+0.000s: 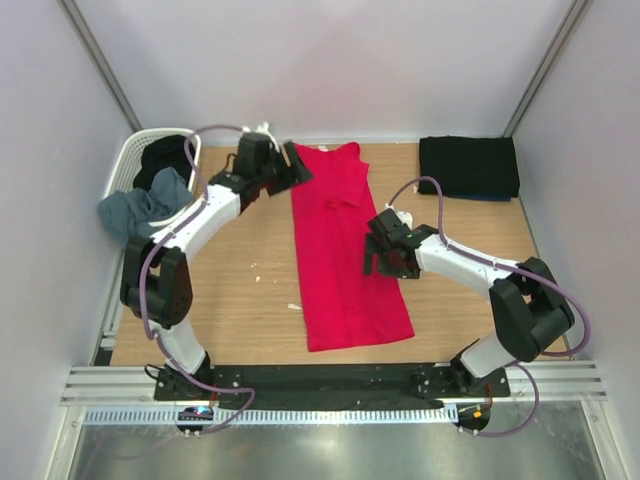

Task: Fold and stack the t-shirts
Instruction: Fold the tshirt

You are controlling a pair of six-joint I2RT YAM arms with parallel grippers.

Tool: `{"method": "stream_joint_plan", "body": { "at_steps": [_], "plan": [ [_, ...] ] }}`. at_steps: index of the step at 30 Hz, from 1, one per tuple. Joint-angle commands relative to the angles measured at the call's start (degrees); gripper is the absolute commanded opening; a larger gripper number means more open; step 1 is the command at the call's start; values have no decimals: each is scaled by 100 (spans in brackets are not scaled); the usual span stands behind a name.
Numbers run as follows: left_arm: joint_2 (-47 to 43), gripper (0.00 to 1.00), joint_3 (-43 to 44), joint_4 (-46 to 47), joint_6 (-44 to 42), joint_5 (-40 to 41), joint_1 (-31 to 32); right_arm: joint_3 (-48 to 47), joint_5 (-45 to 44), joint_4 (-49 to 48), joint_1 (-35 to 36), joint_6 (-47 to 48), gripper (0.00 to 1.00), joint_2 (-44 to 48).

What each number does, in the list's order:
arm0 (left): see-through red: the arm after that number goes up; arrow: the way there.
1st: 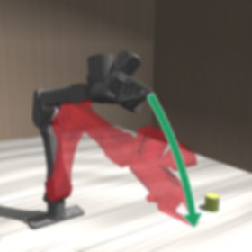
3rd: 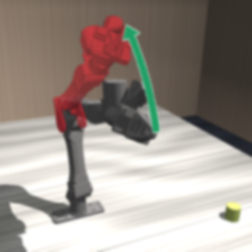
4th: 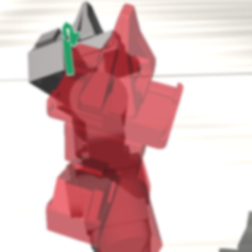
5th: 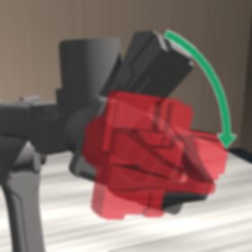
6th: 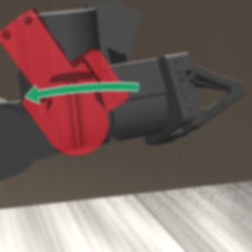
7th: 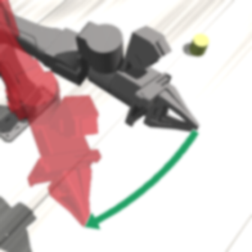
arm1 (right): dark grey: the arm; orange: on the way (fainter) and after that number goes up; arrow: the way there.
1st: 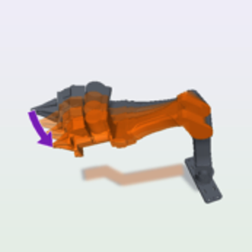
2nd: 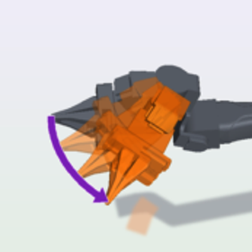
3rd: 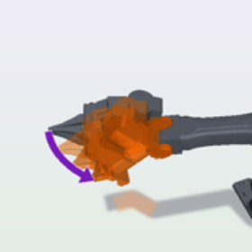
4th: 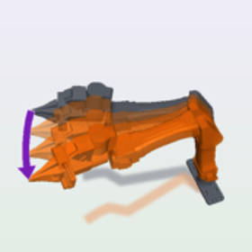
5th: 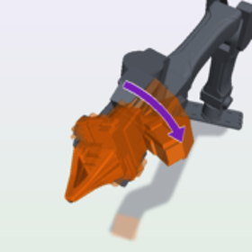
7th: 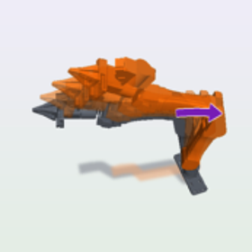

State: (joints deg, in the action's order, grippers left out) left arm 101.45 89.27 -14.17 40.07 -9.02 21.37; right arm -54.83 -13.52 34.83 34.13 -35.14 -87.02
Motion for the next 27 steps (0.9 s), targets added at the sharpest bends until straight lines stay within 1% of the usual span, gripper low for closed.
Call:
{"method": "stream_joint_plan", "body": {
  "at_steps": [1, 3, 4, 5, 7, 9, 15, 18, 21, 25, 27],
  "plan": [
    [-195, 67, -1390, 160, 324, 111, 87, 269, 358, -661, -3, 59, 88, 220],
    [-370, 56, -1719, 309, 378, 67, 148, 402, 490, -828, 6, 42, 81, 361],
    [-485, 54, -1929, 310, 413, 75, 253, 429, 525, -863, 6, 16, 73, 405],
    [-555, 53, -2044, 301, 422, 67, 306, 447, 543, -881, 15, -2, 70, 440],
    [-730, 53, -2264, 310, 509, 58, 455, 508, 534, -899, 6, -55, 67, 537],
    [-863, 53, -2686, 319, 694, 67, 570, 561, 421, -925, 6, -107, 63, 590],
    [-1540, 54, -3959, 424, 1414, 102, 869, 640, 526, -978, 6, -248, 60, 555],
    [-1838, 55, -4391, 564, 1739, 32, 1027, 605, 517, -987, -3, -248, 60, 450],
    [-2049, 55, -4620, 548, 2020, -74, 1264, 544, 561, -960, 15, -239, 59, 353],
    [-2559, 55, -5357, 547, 2626, 66, 1546, 534, 543, -890, 6, -239, 60, 318],
    [-2805, 55, -5569, 530, 2847, 145, 1677, 569, 535, -864, -3, -213, 60, 344]
  ]
}}
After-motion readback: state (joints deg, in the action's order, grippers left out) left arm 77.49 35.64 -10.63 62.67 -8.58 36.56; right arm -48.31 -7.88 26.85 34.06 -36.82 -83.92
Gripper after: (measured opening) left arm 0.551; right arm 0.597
